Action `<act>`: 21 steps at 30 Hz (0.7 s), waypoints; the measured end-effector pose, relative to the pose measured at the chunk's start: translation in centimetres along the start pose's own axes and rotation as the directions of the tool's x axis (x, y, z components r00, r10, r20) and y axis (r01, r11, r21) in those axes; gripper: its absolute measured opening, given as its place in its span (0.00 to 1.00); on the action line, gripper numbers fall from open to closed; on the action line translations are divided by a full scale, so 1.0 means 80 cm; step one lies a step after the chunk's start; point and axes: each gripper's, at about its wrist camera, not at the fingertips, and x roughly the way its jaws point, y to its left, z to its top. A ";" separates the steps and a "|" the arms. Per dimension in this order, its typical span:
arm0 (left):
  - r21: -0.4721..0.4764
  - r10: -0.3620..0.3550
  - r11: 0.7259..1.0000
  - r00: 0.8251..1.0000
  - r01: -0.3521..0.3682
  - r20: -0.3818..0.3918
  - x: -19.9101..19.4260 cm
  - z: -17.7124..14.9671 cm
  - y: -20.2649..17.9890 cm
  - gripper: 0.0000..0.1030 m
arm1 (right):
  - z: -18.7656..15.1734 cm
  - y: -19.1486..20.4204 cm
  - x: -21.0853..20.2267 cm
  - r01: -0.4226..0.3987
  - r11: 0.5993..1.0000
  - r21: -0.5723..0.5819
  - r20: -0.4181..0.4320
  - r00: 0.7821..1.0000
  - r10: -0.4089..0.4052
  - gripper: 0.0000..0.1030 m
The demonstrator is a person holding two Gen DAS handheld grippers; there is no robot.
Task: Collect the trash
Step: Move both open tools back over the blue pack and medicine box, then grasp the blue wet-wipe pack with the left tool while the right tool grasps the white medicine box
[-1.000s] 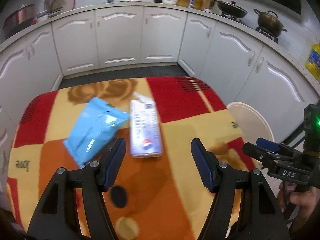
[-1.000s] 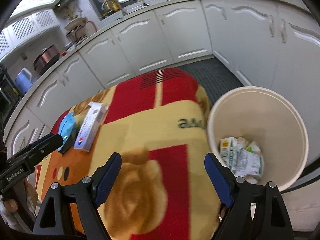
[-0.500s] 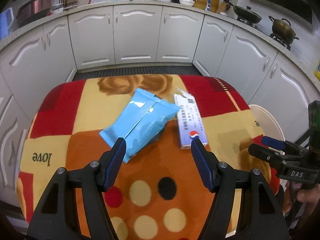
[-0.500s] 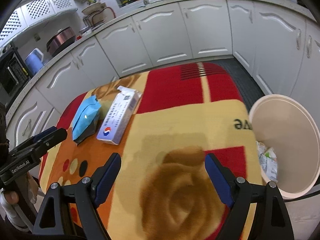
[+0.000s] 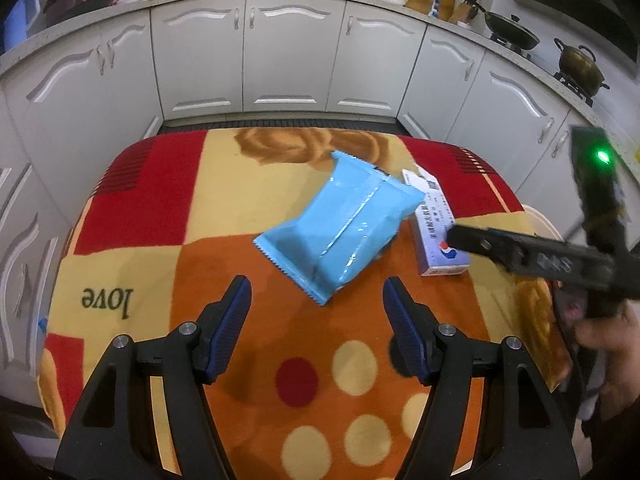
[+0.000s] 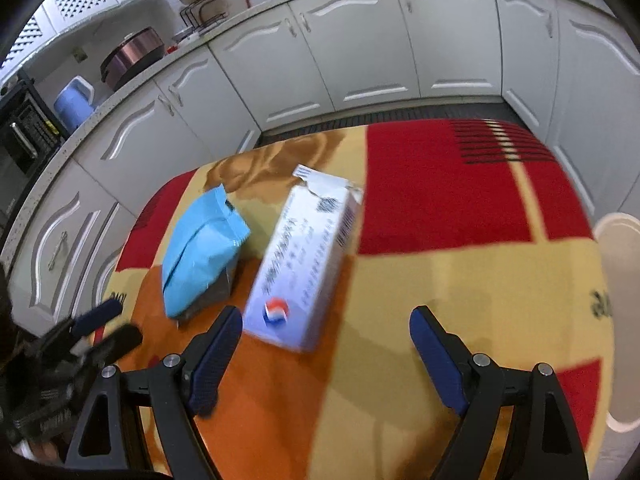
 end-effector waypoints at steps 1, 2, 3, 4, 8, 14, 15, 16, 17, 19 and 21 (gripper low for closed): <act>0.000 0.002 1.000 1.000 -0.002 0.000 0.000 0.000 0.002 0.66 | 0.004 0.002 0.006 0.003 1.000 0.001 -0.008 1.000 -0.003 0.81; -0.001 0.003 1.000 1.000 -0.003 0.001 -0.001 0.000 0.004 0.66 | 0.009 0.004 0.013 0.008 1.000 -0.001 -0.016 1.000 -0.008 0.81; -0.003 0.003 1.000 1.000 -0.003 0.000 -0.001 0.001 0.006 0.66 | 0.014 0.006 0.020 0.014 1.000 -0.003 -0.023 1.000 -0.014 0.81; -0.005 0.002 1.000 1.000 -0.002 0.000 -0.001 0.001 0.007 0.66 | 0.019 0.009 0.027 0.026 1.000 -0.010 -0.030 0.999 -0.027 0.81; -0.008 -0.019 1.000 1.000 0.019 -0.002 0.002 0.006 0.007 0.70 | 0.029 0.012 0.041 0.071 0.996 -0.055 -0.030 0.997 -0.073 0.66; 0.016 -0.059 0.998 0.998 0.059 0.002 0.011 0.020 -0.004 0.75 | 0.018 -0.007 0.016 0.078 0.992 -0.094 -0.022 0.997 -0.080 0.53; 0.023 -0.073 0.997 0.997 0.073 -0.002 0.016 0.025 -0.006 0.75 | 0.013 -0.014 0.009 0.082 0.992 -0.093 -0.022 0.996 -0.084 0.53; 0.028 -0.080 0.996 0.997 0.081 -0.009 0.021 0.028 -0.007 0.75 | 0.007 -0.024 0.002 0.086 0.992 -0.087 -0.024 0.996 -0.088 0.53; 0.035 -0.089 0.995 0.996 0.089 -0.018 0.026 0.032 -0.010 0.75 | 0.002 -0.031 -0.003 0.088 0.993 -0.081 -0.026 0.996 -0.091 0.53; 0.064 -0.117 0.991 0.993 0.119 -0.028 0.037 0.042 -0.016 0.75 | -0.008 -0.047 -0.016 0.089 0.994 -0.059 -0.027 0.995 -0.091 0.53; 0.095 -0.129 0.986 0.990 0.134 -0.052 0.051 0.052 -0.023 0.75 | -0.015 -0.055 -0.022 0.076 0.996 -0.039 -0.031 0.997 -0.077 0.53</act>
